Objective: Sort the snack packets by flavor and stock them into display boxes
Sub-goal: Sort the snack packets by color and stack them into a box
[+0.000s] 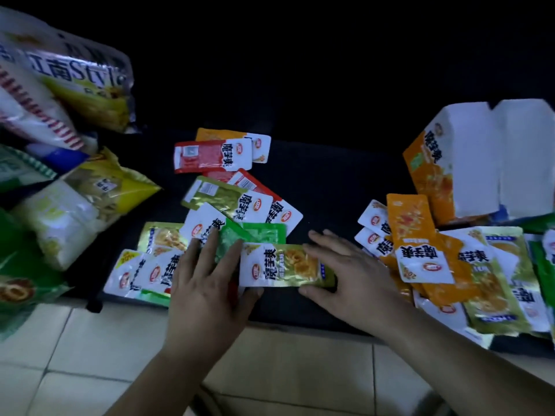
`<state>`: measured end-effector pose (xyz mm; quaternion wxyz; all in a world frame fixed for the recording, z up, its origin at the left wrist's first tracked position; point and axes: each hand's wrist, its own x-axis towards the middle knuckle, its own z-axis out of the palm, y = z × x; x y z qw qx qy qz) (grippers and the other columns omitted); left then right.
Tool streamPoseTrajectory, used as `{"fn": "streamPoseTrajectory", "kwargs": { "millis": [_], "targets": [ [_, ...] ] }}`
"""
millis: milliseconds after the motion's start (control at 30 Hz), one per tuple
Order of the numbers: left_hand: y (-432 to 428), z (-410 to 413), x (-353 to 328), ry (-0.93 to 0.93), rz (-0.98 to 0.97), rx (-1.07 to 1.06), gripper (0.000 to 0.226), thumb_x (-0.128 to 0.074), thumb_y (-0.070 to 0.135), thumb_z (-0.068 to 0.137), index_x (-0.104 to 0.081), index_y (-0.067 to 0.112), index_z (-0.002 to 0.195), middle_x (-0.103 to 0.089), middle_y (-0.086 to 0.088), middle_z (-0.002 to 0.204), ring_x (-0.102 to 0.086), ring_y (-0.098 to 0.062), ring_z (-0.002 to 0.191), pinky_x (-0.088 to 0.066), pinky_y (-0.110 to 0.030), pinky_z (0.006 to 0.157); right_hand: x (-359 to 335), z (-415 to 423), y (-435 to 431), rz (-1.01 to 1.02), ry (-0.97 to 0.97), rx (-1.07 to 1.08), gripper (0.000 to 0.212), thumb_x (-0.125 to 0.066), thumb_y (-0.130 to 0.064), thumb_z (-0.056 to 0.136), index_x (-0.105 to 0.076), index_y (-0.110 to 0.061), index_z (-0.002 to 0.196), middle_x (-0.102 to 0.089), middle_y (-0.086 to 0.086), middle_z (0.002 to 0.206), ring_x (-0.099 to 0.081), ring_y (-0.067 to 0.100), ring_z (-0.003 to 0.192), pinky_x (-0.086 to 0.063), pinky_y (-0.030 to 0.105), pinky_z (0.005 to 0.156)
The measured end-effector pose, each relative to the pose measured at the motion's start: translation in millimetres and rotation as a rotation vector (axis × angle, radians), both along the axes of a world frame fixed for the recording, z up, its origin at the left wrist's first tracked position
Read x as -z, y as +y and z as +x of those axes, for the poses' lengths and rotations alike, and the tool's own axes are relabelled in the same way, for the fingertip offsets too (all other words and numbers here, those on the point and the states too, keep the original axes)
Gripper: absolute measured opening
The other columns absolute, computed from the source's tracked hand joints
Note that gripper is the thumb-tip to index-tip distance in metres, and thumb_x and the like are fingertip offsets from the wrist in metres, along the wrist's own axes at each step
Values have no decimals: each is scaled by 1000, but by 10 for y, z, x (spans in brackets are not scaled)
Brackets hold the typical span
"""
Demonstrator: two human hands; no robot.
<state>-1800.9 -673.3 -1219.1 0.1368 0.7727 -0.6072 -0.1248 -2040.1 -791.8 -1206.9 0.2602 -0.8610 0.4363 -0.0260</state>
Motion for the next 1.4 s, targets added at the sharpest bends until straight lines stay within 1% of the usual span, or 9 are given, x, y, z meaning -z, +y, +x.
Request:
{"fn": "streamPoseTrajectory", "kwargs": {
  "millis": [233, 400, 500, 633, 800, 867, 1000, 1200, 1400],
  "targets": [
    [-179, 232, 45, 95, -99, -24, 65, -68, 46, 79, -63, 21, 139, -46, -9, 158, -36, -39, 149, -36, -59, 118, -121, 142, -62, -92, -13, 97, 66, -59, -73, 81, -56, -43, 139, -57, -26, 135, -57, 6, 120, -48, 25, 84],
    [-348, 279, -66, 109, -78, -238, 56, -60, 39, 76, -70, 18, 126, -47, -24, 153, -36, -45, 147, -35, -57, 118, -91, 135, -72, -113, -17, 121, 70, -53, -76, 81, -55, -40, 142, -60, -25, 125, -60, 7, 112, -47, 24, 75],
    [-344, 248, 31, -39, -25, -204, 65, -55, 47, 85, -59, 14, 141, -53, -26, 142, -43, -51, 135, -38, -62, 108, -118, 109, -112, -57, -33, 148, 73, -50, -80, 85, -45, -45, 149, -57, -27, 130, -56, 1, 119, -48, 24, 79],
    [-234, 166, 60, -20, 8, -131, 67, -57, 53, 89, -54, 19, 147, -46, -21, 154, -32, -42, 150, -28, -63, 118, -155, 160, -130, -34, -20, 160, 72, -42, -83, 86, -34, -53, 151, -56, -27, 121, -58, 2, 111, -51, 30, 76],
    [-222, 264, -62, 61, -197, 5, 46, -61, 45, 92, -68, 24, 132, -54, -13, 149, -46, -35, 142, -42, -57, 111, -187, 225, -116, -57, 41, 135, 63, -35, -82, 87, -55, -52, 139, -56, -28, 116, -57, 1, 102, -43, 23, 67],
    [-384, 468, -126, 81, -151, 36, 66, -69, 41, 84, -54, 25, 147, -42, -13, 159, -34, -36, 149, -35, -56, 119, -173, 220, -101, -81, 49, 126, 64, -35, -84, 87, -62, -50, 133, -56, -30, 117, -58, 3, 103, -48, 25, 69],
    [-887, 863, -273, 99, 346, 206, 123, -76, 70, 69, -4, 40, 163, 0, 6, 173, 11, -21, 159, -9, -53, 129, -169, 223, -91, -73, 90, 93, 52, -58, -75, 84, -65, -50, 129, -55, -30, 123, -57, 4, 113, -48, 26, 76],
    [-946, 754, -371, -21, 158, 186, 89, -80, 58, 77, -43, 32, 153, -49, 7, 154, -39, -26, 144, -34, -47, 118, -164, 256, -63, -112, 81, 121, 53, -69, -66, 82, -64, -46, 131, -57, -24, 113, -60, 10, 104, -47, 28, 65],
    [-565, 415, -422, 454, -73, -264, 44, -78, 16, 87, -53, 35, 117, -70, 16, 93, -69, -8, 76, -58, -39, 61, -171, 309, -151, -29, 77, 276, 83, -72, -63, 81, -36, -45, 153, -54, -13, 116, -57, 19, 110, -51, 36, 71]
  ]
}}
